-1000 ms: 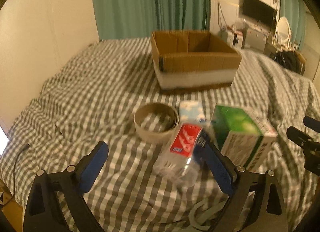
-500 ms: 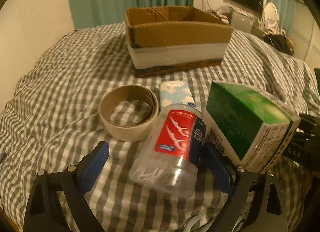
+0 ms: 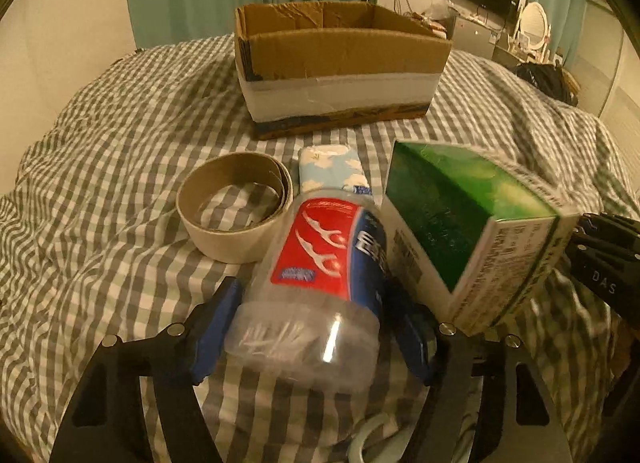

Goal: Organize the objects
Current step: 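Grasp the clear water bottle with the left gripper while the right gripper grasps the white tube, then carry the bottle with the left gripper while the right gripper carries the tube into the box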

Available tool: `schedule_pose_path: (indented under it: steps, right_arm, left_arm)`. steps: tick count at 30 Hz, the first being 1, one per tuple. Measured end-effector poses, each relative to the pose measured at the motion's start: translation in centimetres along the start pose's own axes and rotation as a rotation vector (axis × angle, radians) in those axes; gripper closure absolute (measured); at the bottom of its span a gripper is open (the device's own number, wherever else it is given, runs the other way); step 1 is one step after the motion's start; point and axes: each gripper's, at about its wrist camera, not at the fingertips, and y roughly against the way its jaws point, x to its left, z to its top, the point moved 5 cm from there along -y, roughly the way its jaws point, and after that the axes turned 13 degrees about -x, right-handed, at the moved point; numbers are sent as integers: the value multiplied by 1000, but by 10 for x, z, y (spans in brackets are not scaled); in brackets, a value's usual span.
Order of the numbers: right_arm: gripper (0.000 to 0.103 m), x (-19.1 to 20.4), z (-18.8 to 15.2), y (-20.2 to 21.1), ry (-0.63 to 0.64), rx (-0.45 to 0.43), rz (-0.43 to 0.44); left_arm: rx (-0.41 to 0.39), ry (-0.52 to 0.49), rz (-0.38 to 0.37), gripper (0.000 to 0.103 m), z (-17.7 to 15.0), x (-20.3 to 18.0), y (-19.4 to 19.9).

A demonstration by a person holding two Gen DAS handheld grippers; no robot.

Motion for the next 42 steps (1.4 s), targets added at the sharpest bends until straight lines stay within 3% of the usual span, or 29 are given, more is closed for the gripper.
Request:
schedule_pose_path:
  steps: [12, 25, 31, 36, 42]
  right_arm:
    - [91, 8, 28, 64, -19, -118, 55]
    - [91, 22, 69, 113, 27, -223, 112]
    - [91, 39, 109, 111, 84, -254, 160]
    - [91, 52, 164, 94, 121, -299, 191]
    - [91, 56, 213, 40, 119, -289, 205]
  left_arm:
    - [-103, 70, 55, 37, 22, 21, 58]
    - [-194, 99, 40, 37, 61, 24, 100]
    - [-238, 73, 28, 37, 105, 26, 95]
    - [-278, 58, 12, 37, 157, 31, 75]
    - [-321, 19, 37, 37, 209, 34, 41]
